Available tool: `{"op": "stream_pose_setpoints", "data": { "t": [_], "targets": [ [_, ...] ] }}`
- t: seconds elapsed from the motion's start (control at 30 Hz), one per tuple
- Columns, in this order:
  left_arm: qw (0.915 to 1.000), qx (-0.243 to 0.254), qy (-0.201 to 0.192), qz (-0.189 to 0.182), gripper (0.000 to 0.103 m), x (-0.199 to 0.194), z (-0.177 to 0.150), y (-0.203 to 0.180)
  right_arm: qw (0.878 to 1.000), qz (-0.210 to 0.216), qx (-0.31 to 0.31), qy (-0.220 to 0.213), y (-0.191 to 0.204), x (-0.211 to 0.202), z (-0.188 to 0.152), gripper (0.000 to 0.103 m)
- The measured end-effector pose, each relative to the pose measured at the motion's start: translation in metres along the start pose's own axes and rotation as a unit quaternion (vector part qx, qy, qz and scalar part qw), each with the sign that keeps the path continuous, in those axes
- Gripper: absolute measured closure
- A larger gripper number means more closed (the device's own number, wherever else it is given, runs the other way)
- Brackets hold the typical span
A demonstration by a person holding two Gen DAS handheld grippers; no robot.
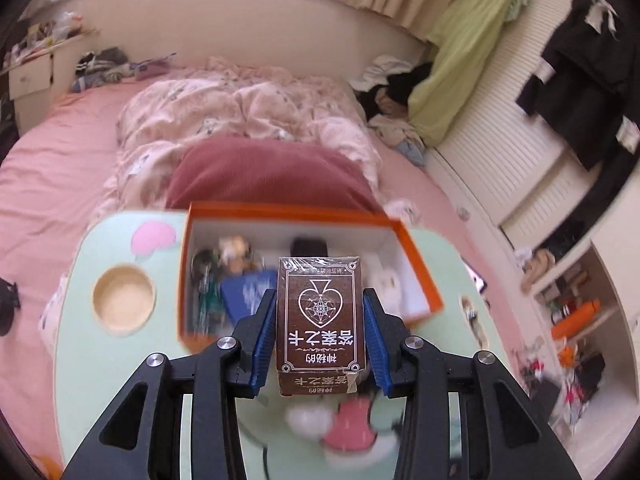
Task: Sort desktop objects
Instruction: 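Grasp the brown card box in the orange box with the left gripper, place it on table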
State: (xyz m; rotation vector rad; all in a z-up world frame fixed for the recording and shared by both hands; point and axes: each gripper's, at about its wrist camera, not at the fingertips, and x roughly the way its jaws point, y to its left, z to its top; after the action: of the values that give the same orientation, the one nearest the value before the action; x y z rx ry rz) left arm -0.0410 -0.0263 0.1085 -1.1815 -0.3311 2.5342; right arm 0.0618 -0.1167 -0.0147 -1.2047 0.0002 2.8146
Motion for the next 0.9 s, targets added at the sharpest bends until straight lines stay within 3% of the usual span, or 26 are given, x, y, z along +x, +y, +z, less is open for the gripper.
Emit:
{"op": "stream_pose_setpoints", "data": {
  "t": [0.07,0.17,0.2,0.27,0.3,0.37,0.43,0.5,0.53,0.57,0.6,0.7,0.83,0.87,0.9],
  "targets": [
    [0.9992,0.010,0.014,0.037,0.063,-0.002,-0.028,0.008,1.000,0.000,0.000,0.000,0.000,0.002,0.001,0.001],
    [0.9878,0.004,0.012,0.155,0.064,0.001,-0.070,0.028,1.000,0.000,0.000,0.001,-0.001,0.003,0.001,0.001],
    [0.9881,-0.002,0.019,0.153,0.064,0.006,-0.080,0.033,1.000,0.001,-0.001,0.001,-0.002,0.005,0.002,0.001],
    [0.9933,-0.010,0.052,0.103,0.064,0.025,-0.093,0.038,1.000,0.000,-0.001,0.000,-0.001,0.004,0.002,0.001],
    [0.9931,-0.009,0.060,0.100,0.064,0.033,-0.094,0.036,1.000,0.000,-0.001,0.000,-0.001,0.004,0.002,0.001],
    [0.9931,0.009,0.045,0.108,0.063,0.043,-0.090,0.024,1.000,0.000,-0.001,0.000,-0.001,0.006,0.003,0.001],
    [0.9959,0.020,0.045,0.075,0.063,0.053,-0.085,0.010,1.000,0.000,-0.001,0.001,-0.002,0.007,0.003,0.001],
    [0.9955,0.032,0.048,0.075,0.061,0.058,-0.081,-0.001,1.000,0.000,-0.001,0.001,-0.001,0.006,0.003,0.001],
    [0.9944,0.037,0.042,0.089,0.050,0.056,-0.080,-0.004,1.000,0.000,-0.001,0.000,0.001,0.001,0.000,0.001],
    [0.9930,0.041,0.029,0.107,0.032,0.051,-0.079,-0.005,1.000,0.000,-0.001,0.001,0.002,0.001,0.000,0.001],
    [0.9915,0.045,0.010,0.122,0.026,0.045,-0.081,-0.004,1.000,0.000,-0.001,0.001,0.002,0.000,0.000,0.001],
    [0.9900,0.055,-0.016,0.129,0.021,0.022,-0.098,-0.002,1.000,-0.001,-0.001,0.001,0.001,0.004,0.002,0.001],
    [0.9913,0.060,-0.007,0.117,0.007,0.022,-0.124,0.010,1.000,0.000,-0.001,0.001,0.000,0.004,0.002,0.001],
    [0.9904,0.059,0.012,0.125,0.000,0.030,-0.131,0.013,1.000,0.000,-0.001,0.001,0.000,0.004,0.002,0.001],
    [0.9858,0.074,0.009,0.151,0.000,0.030,-0.133,0.011,1.000,-0.001,-0.002,0.001,0.000,0.006,0.003,0.001]
  ]
}}
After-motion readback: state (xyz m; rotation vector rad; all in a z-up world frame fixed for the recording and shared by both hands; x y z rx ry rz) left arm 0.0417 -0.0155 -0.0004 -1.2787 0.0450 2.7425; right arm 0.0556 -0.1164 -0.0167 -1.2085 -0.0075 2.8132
